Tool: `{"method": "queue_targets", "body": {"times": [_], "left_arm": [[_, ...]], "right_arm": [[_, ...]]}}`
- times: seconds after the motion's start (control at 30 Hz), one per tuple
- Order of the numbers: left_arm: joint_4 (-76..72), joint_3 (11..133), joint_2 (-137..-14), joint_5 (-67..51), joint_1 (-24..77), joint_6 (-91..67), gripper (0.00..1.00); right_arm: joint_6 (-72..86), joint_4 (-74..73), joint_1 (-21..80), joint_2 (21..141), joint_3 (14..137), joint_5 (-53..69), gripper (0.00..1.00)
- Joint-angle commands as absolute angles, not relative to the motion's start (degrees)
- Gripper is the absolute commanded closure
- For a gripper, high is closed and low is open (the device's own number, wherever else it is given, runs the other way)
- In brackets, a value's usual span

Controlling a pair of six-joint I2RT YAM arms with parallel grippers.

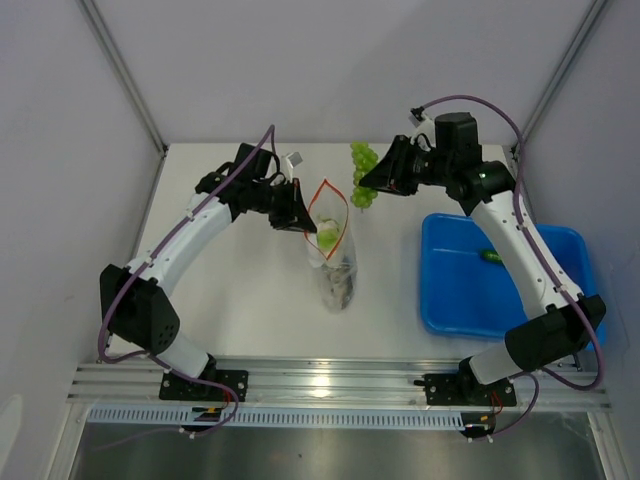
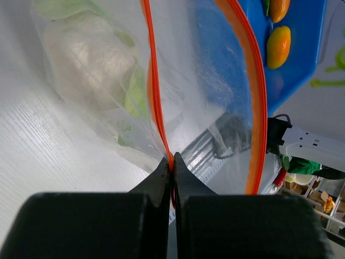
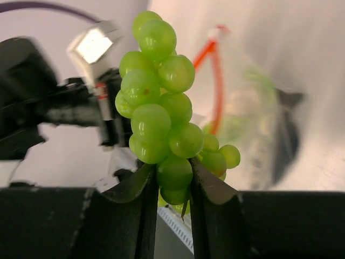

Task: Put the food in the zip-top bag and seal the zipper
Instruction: Place the fake vegetable in the zipper food storage bag.

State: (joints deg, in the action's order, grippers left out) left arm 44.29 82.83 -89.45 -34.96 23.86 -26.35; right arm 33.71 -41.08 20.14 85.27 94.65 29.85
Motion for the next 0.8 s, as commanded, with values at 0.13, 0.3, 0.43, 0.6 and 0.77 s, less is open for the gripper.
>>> {"method": "queue_targets", "body": {"times": [0.13,0.3,0.43,0.6,0.77], "left_arm": [[42.7,86.7,-88.1,-36.7,24.6,-27.5,0.99],[41.8,86.7,-88.2,-37.4,24.8,-28.1,0.99],[41.8,86.7,-88.5,-37.9,24.8,-28.6,1.0],[41.8,86.7,-88.2,-37.9,24.9,-28.5,0.99],[41.9,86.0,-88.1,-38.1,24.9,-28.7,0.99]], "right_arm": [[44.9,-22.5,22.9,87.3,97.3,43.7,0.97],[45.2,-22.4,24.0,88.5,96.2,41.4,0.98],[41.8,-26.2,26.8,91.1,97.3,37.5,0.99],[35.8,-34.8,30.7,93.3,101.2,30.8,0.96],[33.1,-40.9,31.6,92.6,100.3,27.3,0.92]]}}
